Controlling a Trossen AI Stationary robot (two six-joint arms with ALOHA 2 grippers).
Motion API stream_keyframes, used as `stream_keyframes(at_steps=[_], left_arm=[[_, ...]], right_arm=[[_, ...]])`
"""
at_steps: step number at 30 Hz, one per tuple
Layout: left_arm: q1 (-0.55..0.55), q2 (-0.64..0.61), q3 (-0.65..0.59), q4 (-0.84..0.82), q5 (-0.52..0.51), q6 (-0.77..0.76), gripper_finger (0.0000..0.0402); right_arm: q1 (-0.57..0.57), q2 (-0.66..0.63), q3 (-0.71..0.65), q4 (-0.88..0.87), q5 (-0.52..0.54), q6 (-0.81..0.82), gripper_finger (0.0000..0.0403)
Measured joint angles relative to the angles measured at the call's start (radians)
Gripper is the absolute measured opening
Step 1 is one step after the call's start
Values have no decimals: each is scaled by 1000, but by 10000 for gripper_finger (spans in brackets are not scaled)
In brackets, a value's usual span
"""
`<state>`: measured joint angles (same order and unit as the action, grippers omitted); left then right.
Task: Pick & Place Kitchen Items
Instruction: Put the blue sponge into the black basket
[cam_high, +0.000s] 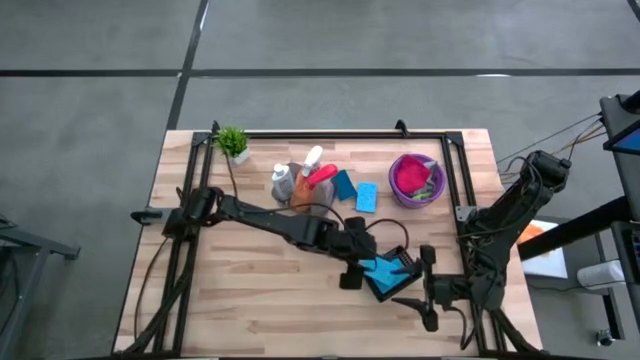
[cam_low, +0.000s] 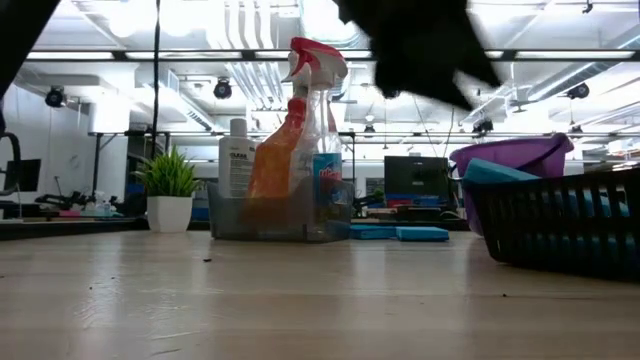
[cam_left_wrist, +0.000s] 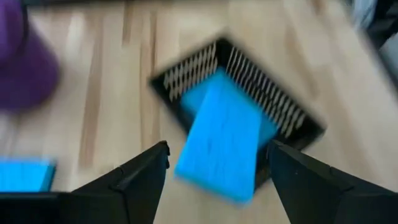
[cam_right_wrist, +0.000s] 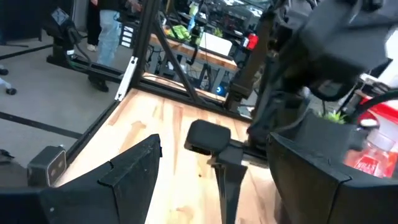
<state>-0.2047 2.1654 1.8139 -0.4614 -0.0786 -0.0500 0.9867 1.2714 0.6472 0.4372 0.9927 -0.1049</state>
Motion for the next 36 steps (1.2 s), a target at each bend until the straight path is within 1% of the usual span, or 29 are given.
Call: stream_keyframes(at_steps=[4, 8, 11, 14, 33, 36], left_arm=[[-4, -6, -60, -71, -32, -53, 254], [-12, -5, -150, -7, -46, -121, 238], [-13, -5, -189, 25, -79, -164, 232], [-11, -5, -189, 48, -115, -168, 231], [-31, -19, -183, 87, -140, -194, 231], [-34, -19, -183, 118, -143, -194, 231]], right_arm=[[0, 1, -5, -11, 21, 14, 288], [0, 1, -8, -13, 39, 15, 288], [0, 1, -8, -12, 39, 15, 288], [0, 1, -8, -12, 39, 15, 288], [0, 1, -12, -12, 39, 15, 288], [0, 1, -12, -12, 39, 15, 288]])
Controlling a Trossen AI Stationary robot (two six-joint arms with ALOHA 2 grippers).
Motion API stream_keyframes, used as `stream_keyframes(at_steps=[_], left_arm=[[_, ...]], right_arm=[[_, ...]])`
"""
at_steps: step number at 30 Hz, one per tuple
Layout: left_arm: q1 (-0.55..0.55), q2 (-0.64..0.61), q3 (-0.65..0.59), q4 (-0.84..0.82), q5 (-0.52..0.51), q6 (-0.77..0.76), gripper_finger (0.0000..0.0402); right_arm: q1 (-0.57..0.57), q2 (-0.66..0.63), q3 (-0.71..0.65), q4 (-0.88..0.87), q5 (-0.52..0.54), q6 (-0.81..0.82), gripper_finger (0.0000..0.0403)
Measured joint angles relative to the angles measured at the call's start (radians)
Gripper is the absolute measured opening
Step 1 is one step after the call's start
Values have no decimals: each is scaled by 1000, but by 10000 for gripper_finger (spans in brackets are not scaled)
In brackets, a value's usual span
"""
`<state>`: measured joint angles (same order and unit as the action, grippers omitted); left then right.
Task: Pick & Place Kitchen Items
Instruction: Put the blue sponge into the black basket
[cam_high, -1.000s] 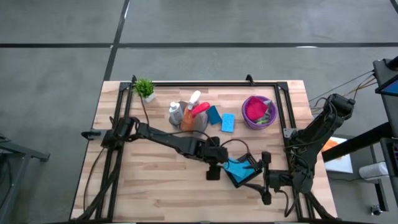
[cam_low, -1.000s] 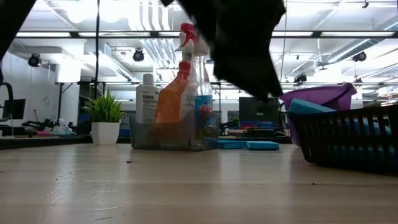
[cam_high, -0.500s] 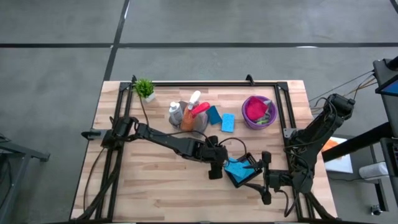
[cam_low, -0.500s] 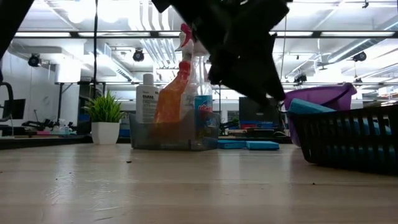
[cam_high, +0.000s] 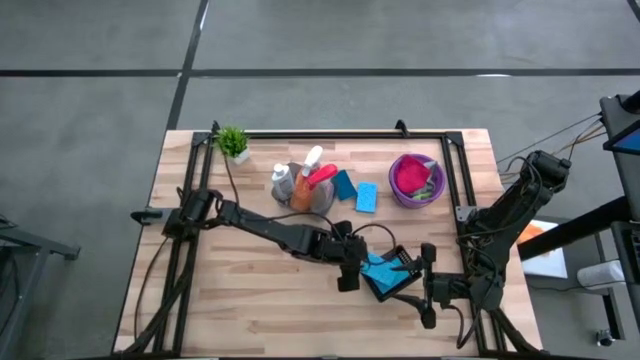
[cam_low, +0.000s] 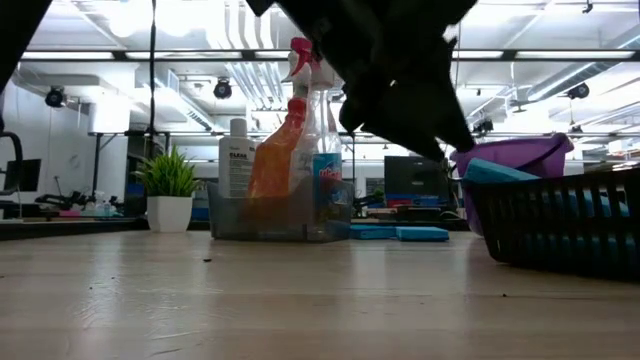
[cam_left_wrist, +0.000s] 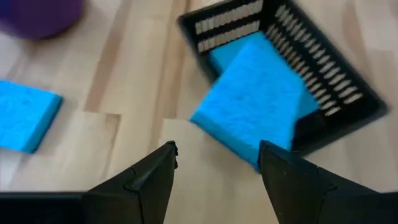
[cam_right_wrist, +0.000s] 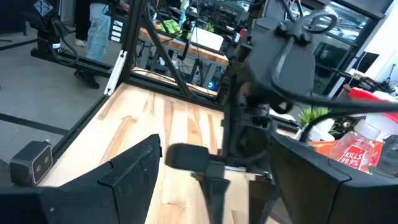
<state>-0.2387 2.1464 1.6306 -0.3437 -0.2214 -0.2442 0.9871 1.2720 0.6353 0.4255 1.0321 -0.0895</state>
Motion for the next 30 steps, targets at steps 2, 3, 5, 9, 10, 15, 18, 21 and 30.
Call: stream_keyframes(at_steps=[2, 3, 5, 9, 10, 15, 18, 21, 30], left_arm=[[-3, 0, 0, 3, 1, 0, 231], [-3, 0, 0, 3, 1, 0, 231], [-3, 0, 0, 1, -1, -8, 231], [-1, 0, 0, -18, -32, -20, 231], [-1, 0, 0, -23, -42, -20, 231], [-2, 0, 0, -36, -57, -33, 231], [-2, 0, 0, -36, -68, -46, 231], [-3, 6, 0, -35, -74, -54, 231], [-22, 11, 0, -33, -73, -67, 231]], right_arm=[[0, 0, 0, 0, 0, 0, 288], [0, 0, 0, 0, 0, 0, 288], [0, 0, 0, 0, 0, 0, 288], [0, 0, 0, 0, 0, 0, 288], [0, 0, 0, 0, 0, 0, 288], [0, 0, 0, 0, 0, 0, 288], [0, 0, 0, 0, 0, 0, 288], [0, 0, 0, 1, 0, 0, 288], [0, 0, 0, 1, 0, -3, 288]])
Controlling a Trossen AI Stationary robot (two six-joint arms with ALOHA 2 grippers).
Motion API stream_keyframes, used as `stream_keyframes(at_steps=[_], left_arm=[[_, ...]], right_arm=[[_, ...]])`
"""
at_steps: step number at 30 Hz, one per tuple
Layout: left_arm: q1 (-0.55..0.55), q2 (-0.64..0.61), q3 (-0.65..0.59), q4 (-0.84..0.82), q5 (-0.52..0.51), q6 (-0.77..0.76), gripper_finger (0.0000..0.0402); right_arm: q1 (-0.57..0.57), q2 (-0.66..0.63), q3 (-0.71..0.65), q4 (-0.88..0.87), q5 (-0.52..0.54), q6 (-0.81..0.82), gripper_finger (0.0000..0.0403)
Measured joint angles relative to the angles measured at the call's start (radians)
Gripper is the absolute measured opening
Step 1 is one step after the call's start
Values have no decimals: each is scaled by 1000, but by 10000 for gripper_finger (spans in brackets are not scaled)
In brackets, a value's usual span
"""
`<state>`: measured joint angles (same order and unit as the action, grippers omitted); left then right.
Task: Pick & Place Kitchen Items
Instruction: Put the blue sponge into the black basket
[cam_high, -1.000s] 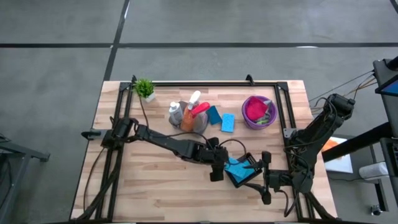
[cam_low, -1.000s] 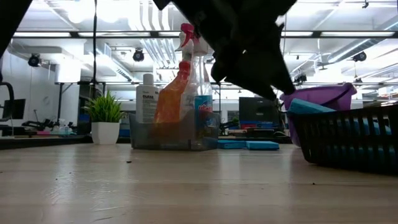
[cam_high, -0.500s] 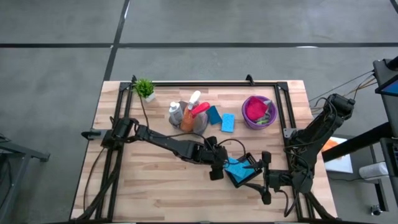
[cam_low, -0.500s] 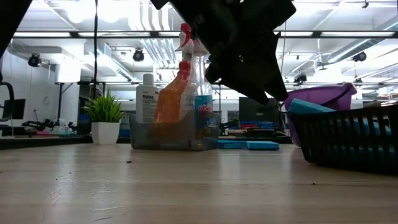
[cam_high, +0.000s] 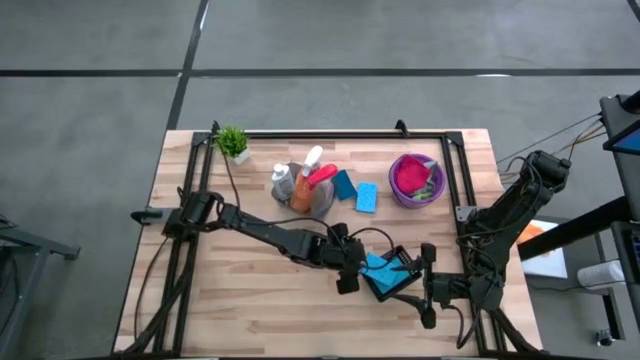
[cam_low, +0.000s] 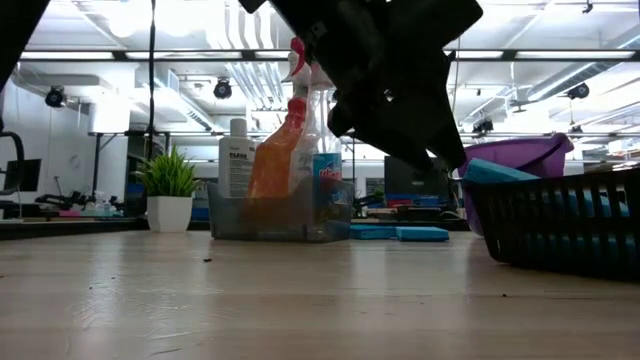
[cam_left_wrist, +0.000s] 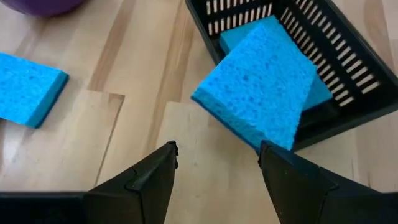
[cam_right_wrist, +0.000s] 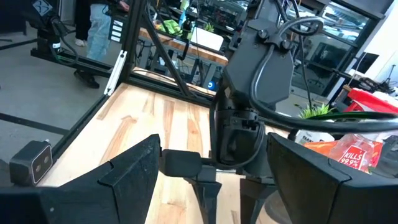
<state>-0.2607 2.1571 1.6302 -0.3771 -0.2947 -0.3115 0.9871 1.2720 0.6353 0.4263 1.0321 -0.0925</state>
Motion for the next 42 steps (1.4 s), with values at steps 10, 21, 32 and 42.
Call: stream_keyframes(at_steps=[10, 21, 32, 42], left_arm=[[-4, 15, 1, 37, -1, -1, 231], [-20, 50, 7, 75, 40, -3, 231], [-55, -34, -2, 36, 19, 137, 231], [-134, -359, -385, 456, -107, 213, 231]], right_arm=[[0, 0, 0, 1, 0, -3, 288], [0, 0, 0, 8, 0, -19, 288], [-3, 0, 0, -73, 0, 81, 288], [-137, 2, 0, -465, -166, 507, 288]])
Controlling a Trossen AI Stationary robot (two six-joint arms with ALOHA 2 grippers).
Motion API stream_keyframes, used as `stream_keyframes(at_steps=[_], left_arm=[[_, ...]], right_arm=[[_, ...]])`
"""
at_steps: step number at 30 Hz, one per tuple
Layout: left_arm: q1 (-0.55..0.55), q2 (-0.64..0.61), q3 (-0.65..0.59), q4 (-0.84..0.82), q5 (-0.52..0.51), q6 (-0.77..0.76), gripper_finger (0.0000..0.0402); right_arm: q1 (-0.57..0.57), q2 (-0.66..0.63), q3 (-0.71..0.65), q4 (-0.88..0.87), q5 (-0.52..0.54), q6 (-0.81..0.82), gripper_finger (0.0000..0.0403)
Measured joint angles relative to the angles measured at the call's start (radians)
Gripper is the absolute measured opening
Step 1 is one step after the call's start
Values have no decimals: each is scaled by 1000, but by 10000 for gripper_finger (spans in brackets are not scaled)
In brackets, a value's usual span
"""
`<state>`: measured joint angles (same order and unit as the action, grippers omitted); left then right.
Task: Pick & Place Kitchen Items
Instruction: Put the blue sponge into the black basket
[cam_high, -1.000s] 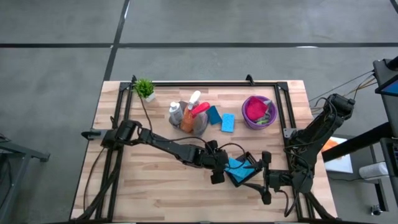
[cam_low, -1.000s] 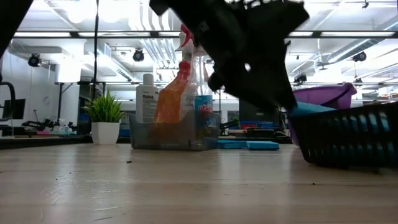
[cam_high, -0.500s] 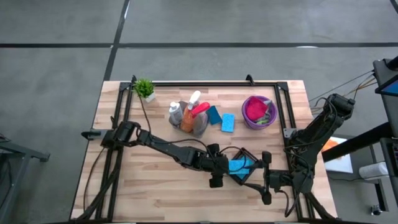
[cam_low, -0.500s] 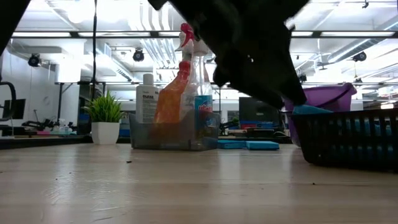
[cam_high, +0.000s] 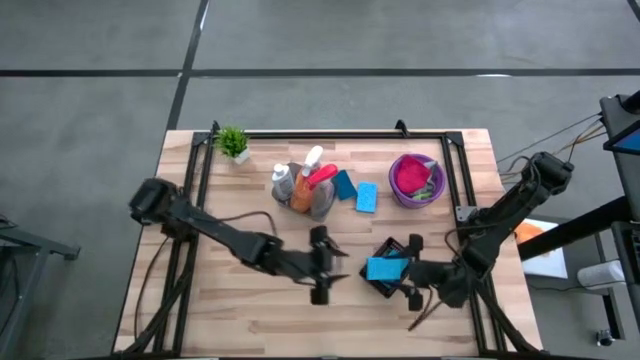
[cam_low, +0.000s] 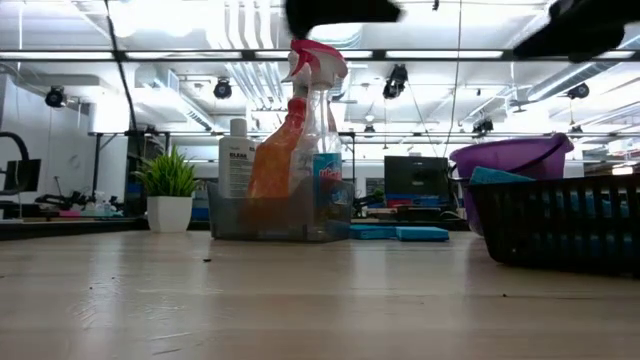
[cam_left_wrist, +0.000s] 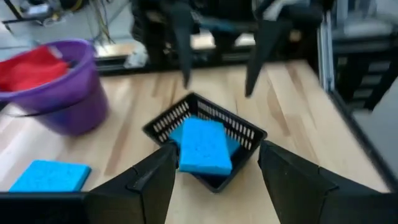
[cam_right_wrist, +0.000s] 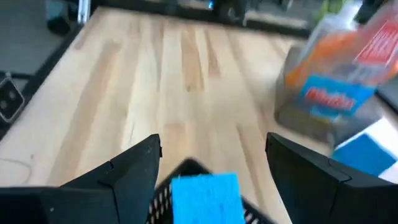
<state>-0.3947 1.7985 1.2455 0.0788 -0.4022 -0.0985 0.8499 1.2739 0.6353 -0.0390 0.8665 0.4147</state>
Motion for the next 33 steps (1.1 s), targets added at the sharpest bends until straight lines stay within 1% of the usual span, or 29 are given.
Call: stream_keyframes(at_steps=[3, 5, 7, 10, 13, 16, 19, 21, 27, 32, 33], left_arm=[[-9, -110, -168, 122, -6, -35, 231], [-17, -173, -258, 157, -14, -57, 231], [-25, -227, -333, 169, -44, -85, 231], [-33, -287, -424, 169, -118, -120, 231], [-35, -326, -485, 174, -153, -146, 231], [-36, -341, -517, 176, -156, -162, 231], [-35, -342, -528, 175, -160, -162, 231], [-36, -342, -531, 175, -160, -160, 231], [-36, -342, -531, 164, -160, -121, 231], [-36, -342, -531, 164, -159, -96, 231], [-36, -342, -531, 164, -159, -87, 231]], right_arm=[[-39, 0, 0, -38, -99, 59, 288], [-58, 0, 0, -70, -156, 104, 288], [-77, 3, 0, -104, -199, 145, 281], [-114, 28, 0, -153, -263, 196, 252], [-160, 82, 12, -200, -353, 249, 214], [-196, 149, 38, -297, -426, 300, 179], [-220, 214, 93, -437, -464, 351, 150], [-226, 252, 136, -535, -472, 368, 132], [-226, 321, 290, -744, -485, 358, 82], [-220, 342, 411, -870, -477, 317, 28], [-220, 347, 429, -889, -477, 305, 24]])
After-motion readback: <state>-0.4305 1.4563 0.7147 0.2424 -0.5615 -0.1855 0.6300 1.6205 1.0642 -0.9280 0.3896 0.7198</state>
